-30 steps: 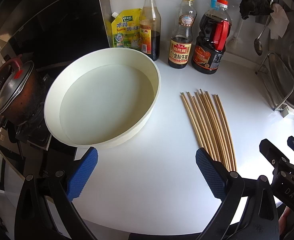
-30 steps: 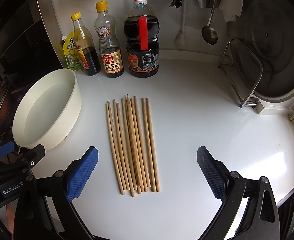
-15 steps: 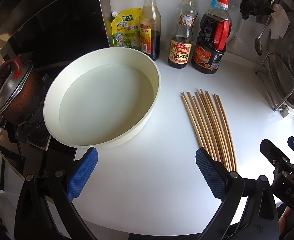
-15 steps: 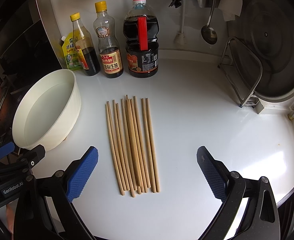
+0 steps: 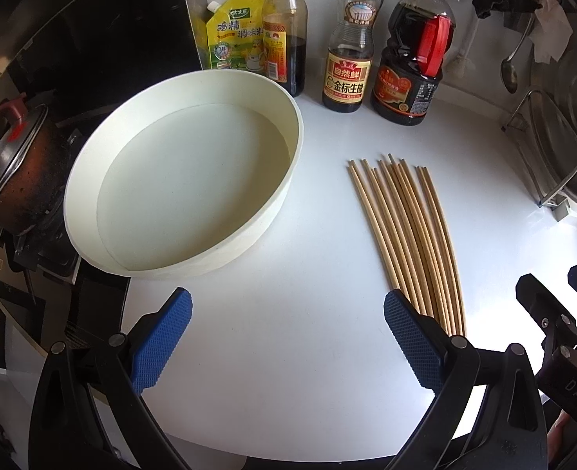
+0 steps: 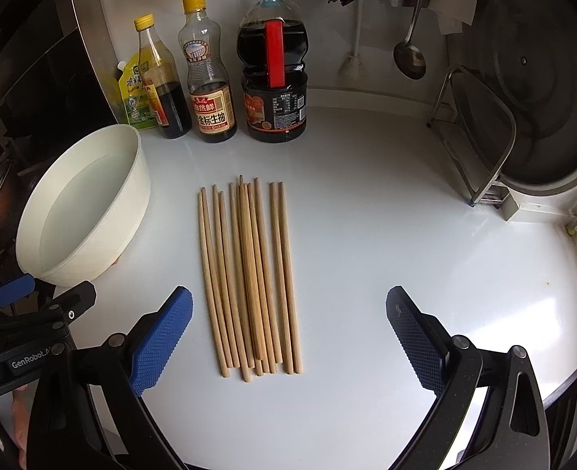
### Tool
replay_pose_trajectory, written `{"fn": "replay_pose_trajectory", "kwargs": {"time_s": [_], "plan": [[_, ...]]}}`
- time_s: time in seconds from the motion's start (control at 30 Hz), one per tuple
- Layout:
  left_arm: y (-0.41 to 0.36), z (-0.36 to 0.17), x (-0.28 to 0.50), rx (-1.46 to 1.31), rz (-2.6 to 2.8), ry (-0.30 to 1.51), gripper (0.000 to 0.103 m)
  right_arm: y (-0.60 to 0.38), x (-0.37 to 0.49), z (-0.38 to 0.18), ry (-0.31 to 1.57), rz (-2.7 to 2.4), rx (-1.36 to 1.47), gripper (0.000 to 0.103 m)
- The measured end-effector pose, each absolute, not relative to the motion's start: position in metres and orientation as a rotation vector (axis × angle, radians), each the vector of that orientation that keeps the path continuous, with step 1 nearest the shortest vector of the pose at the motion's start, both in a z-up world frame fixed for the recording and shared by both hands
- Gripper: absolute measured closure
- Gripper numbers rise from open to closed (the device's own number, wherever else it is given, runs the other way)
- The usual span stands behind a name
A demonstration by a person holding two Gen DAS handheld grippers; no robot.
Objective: Organize utensils
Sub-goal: 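Lower the right tool to the chopsticks and pinch one chopstick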
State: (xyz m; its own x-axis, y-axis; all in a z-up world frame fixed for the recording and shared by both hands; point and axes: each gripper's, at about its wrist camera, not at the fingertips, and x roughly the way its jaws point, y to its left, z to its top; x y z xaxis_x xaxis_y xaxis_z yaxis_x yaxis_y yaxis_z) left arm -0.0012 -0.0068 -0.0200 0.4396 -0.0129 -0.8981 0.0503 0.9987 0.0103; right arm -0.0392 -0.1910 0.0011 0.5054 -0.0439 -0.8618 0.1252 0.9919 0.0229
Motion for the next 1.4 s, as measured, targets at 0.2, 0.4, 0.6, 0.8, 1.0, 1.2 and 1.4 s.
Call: {"fn": "replay_pose_trajectory", "kwargs": {"time_s": [0.2,0.4,0.6,0.8,1.0,1.2,1.4], "plan": [[-0.017,-0.035,0.001,0.033,-0.05,1.13,0.006,-0.205,-0.04,-0.01,1.022,-0.073,0.078,0.008],[-0.028,-0.053,0.0,0.008,-0.079,1.113,0.006,-0.23,-0.037,-0.036,1.029,-0.041,0.094,0.008],[-0.046,-0.08,0.009,0.012,-0.102,1.108,0.006,-0.247,-0.029,-0.066,1.035,-0.04,0.102,0.008],[-0.054,-0.098,0.018,-0.014,-0.087,1.079,0.006,-0.252,-0.014,-0.089,1.033,-0.03,0.095,0.008],[-0.054,-0.112,0.025,-0.025,-0.052,1.085,0.006,-0.251,0.002,-0.107,1.053,-0.026,0.073,0.008],[-0.054,-0.118,0.029,-0.044,-0.04,1.103,0.006,-0.247,0.006,-0.125,1.081,-0.034,0.039,0.008],[-0.055,-0.121,0.029,-0.046,-0.035,1.107,0.006,-0.243,0.007,-0.138,1.098,-0.022,0.02,0.008]]}}
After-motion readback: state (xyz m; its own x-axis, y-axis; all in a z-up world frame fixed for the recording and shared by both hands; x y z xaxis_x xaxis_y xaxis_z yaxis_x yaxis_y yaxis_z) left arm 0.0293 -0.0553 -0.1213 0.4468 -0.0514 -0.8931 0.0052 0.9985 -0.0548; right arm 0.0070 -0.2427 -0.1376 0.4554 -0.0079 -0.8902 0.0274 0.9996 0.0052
